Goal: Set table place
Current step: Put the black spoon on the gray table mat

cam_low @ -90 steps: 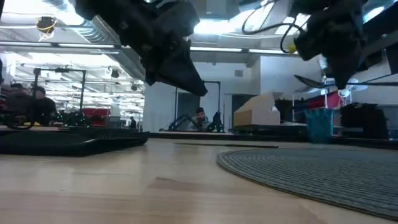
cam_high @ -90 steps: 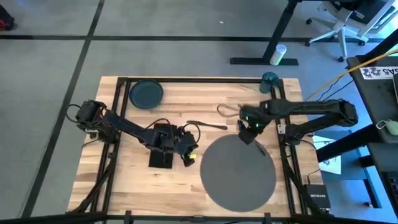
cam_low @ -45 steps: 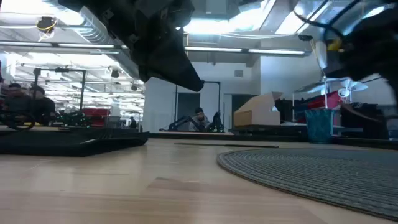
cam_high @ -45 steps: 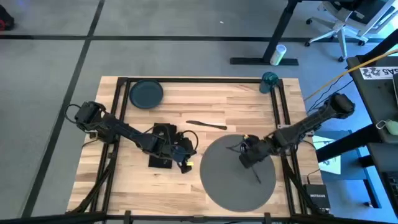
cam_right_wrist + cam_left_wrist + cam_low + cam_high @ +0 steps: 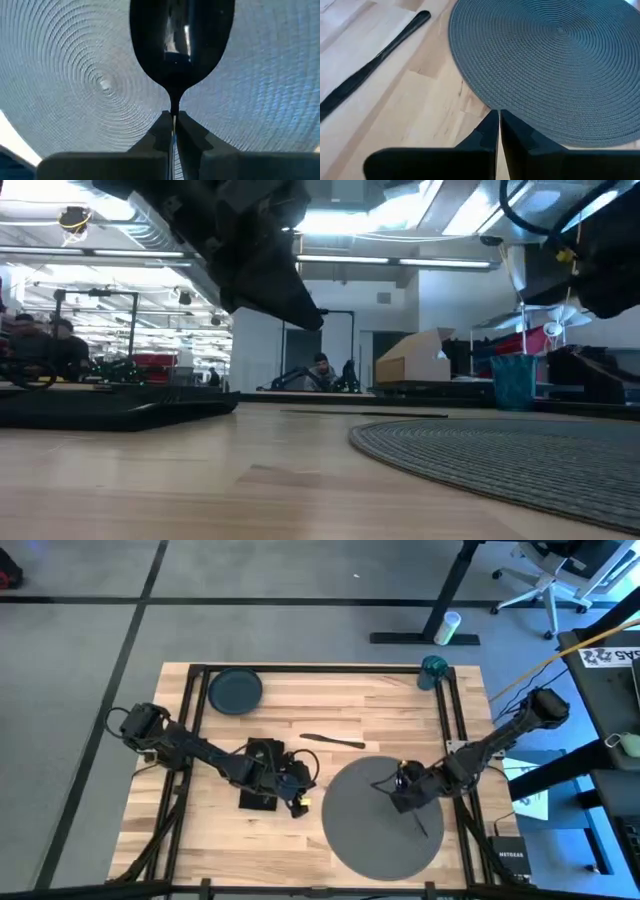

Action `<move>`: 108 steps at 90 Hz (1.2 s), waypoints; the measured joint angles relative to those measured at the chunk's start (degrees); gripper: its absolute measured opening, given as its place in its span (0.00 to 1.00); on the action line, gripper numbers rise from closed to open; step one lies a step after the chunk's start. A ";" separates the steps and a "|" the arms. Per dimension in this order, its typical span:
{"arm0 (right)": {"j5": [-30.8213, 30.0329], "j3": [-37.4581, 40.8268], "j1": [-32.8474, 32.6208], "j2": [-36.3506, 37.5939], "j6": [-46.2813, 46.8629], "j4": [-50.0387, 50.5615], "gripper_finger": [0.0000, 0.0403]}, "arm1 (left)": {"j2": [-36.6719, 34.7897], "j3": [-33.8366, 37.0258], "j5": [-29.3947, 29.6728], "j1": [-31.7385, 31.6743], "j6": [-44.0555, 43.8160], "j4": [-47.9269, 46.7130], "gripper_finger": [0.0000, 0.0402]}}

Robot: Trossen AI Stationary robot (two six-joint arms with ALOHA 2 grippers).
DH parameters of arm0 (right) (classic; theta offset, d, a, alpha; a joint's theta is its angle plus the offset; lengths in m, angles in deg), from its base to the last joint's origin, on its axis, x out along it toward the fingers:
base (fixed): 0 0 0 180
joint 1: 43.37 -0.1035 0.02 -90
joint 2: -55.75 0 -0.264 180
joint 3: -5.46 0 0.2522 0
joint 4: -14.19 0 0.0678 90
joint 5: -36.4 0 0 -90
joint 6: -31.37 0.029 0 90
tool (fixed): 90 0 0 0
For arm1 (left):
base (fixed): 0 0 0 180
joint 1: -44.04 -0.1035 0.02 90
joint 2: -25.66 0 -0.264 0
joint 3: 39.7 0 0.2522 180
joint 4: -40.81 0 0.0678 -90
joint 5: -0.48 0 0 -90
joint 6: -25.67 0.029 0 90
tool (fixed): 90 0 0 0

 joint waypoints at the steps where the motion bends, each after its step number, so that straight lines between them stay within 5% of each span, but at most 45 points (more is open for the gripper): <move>1: 0.17 0.00 0.01 0.09 0.03 0.25 0.00 | 0.00 0.00 0.00 0.00 -0.05 -0.07 0.00; 108: 4.98 4.11 0.26 -0.11 1.27 0.21 0.00 | 0.00 0.00 3.43 7.06 -6.79 -2.67 0.00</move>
